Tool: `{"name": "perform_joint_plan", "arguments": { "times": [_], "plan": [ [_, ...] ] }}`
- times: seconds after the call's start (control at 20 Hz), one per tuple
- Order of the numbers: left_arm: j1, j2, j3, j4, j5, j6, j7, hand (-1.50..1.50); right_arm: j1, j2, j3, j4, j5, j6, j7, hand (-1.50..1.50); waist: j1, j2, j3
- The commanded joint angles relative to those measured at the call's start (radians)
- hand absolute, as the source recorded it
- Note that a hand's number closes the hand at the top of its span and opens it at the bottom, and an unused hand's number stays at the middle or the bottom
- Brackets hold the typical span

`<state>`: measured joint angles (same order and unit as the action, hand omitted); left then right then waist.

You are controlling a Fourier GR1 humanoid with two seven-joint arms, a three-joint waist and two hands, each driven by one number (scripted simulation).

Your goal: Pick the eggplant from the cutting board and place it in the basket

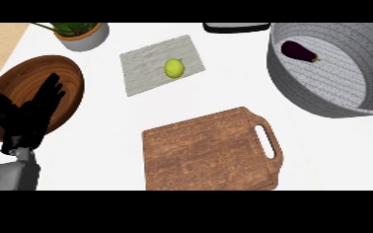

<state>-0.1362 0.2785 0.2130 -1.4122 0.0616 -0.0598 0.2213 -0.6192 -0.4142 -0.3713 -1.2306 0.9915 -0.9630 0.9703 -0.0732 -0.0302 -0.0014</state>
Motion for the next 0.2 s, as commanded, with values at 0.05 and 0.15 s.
{"name": "perform_joint_plan", "arguments": {
  "times": [0.05,0.15],
  "plan": [
    [0.055,-0.024,-0.005,-0.031,-0.018,0.029,-0.018,0.00,0.255,0.013,0.039,-0.329,-0.119,0.162,0.024,-1.50,-0.020,-0.004,0.000],
    [0.031,0.009,0.022,-0.041,0.018,0.000,0.017,0.00,0.361,0.022,0.051,-0.464,-0.152,0.197,0.044,-1.50,-0.022,-0.003,-0.001]
  ]
}}
